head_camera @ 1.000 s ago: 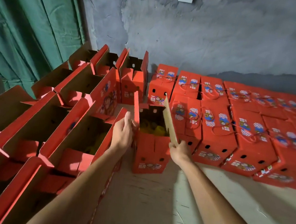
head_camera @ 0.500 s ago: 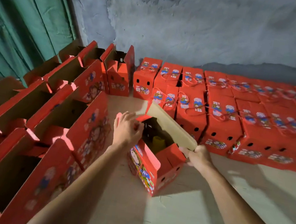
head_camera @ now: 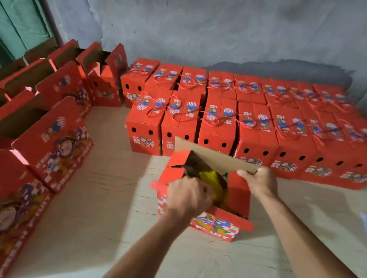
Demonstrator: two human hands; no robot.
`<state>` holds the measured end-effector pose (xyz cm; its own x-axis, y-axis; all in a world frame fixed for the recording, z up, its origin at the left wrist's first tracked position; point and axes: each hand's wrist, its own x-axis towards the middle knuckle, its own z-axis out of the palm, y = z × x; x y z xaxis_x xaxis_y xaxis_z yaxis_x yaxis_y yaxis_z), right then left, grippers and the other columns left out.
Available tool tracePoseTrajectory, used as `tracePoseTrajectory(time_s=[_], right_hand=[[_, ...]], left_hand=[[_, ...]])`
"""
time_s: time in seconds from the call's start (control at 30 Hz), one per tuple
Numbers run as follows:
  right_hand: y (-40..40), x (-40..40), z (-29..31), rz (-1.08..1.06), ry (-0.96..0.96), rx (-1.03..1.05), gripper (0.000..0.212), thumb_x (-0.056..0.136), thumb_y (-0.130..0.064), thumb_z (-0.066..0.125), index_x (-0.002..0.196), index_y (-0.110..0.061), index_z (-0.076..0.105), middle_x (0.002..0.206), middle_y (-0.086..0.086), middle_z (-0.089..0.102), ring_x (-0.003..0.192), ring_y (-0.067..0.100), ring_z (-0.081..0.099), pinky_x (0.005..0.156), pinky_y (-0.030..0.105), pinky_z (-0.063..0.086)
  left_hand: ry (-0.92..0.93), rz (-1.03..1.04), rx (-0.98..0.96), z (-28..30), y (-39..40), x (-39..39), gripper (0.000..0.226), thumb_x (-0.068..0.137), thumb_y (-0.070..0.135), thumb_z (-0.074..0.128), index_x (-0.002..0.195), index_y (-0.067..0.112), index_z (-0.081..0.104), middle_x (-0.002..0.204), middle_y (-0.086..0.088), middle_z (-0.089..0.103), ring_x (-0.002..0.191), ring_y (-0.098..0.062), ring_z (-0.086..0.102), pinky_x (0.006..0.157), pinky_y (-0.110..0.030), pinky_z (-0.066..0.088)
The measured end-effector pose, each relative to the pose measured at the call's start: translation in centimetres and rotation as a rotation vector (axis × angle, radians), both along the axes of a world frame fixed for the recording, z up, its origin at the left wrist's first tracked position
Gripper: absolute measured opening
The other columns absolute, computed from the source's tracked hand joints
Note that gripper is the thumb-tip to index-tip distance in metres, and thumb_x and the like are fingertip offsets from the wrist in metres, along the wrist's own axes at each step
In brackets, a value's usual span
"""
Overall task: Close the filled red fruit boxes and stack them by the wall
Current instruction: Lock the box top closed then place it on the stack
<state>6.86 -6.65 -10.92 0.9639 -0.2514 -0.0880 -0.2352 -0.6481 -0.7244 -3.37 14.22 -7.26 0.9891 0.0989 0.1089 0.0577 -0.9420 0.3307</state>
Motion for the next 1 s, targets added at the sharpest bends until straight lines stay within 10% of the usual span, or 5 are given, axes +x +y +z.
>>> tracePoseTrajectory(time_s=[0.27,0.43,0.63,0.87,1.0], right_hand=[[1.5,0.2,0.4,-0.082,-0.018,-0.011,0.057,0.098,-0.026,0.066,0.143,0.002,0.044,0.133,0.025,0.062,0.120,0.040,0.062,0.095,0.041,0.051],[6.5,-3.2,-1.1,-0.167,-0.110,-0.160,0.091,0.098,-0.032,0.060,0.158,0.010,0.006,0.161,0.032,0.029,0.146,0.043,0.036,0.118,0.052,0.034],[10.1,-5.4,-1.7,-0.037,-0.264,-0.202,0.089,0.096,-0.022,0.062,0.160,0.006,0.007,0.168,0.027,0.006,0.158,0.038,0.005,0.129,0.048,0.008],[10.4,-7.4,-2.5,-0.076,-0.580,-0.014,0.062,0.099,-0.010,0.060,0.154,0.003,0.034,0.159,0.021,0.039,0.149,0.035,0.035,0.118,0.053,0.035],[8.2,-6.3,-1.4,-0.077,-0.727,-0.236,0.051,0.102,-0.016,0.056,0.149,0.001,0.045,0.149,0.017,0.053,0.138,0.032,0.051,0.114,0.047,0.043]], left_hand=[[0.124,-0.037,-0.117,-0.5,-6.4,-2.0,0.038,0.089,0.033,0.044,0.064,0.010,0.061,0.069,-0.008,0.067,0.068,-0.038,0.067,0.057,-0.033,0.045],[0.351,-0.155,-0.144,-2.2,-6.1,-2.1,0.041,0.091,0.031,0.054,0.126,0.010,0.051,0.136,-0.012,0.054,0.130,-0.034,0.046,0.105,-0.048,0.040],[0.240,-0.137,-0.243,-4.3,-3.1,-3.4,0.066,0.103,0.034,0.045,0.159,0.014,0.018,0.166,-0.008,0.027,0.152,-0.028,0.028,0.117,-0.045,0.033],[-0.289,0.106,-0.488,-4.4,1.5,-3.8,0.047,0.094,0.012,0.060,0.138,0.003,0.045,0.128,-0.014,0.052,0.115,-0.033,0.048,0.102,-0.044,0.042],[-0.154,0.151,-0.606,-4.2,2.4,-1.8,0.051,0.104,0.015,0.048,0.151,0.001,0.035,0.151,-0.020,0.040,0.136,-0.037,0.037,0.115,-0.044,0.030]])
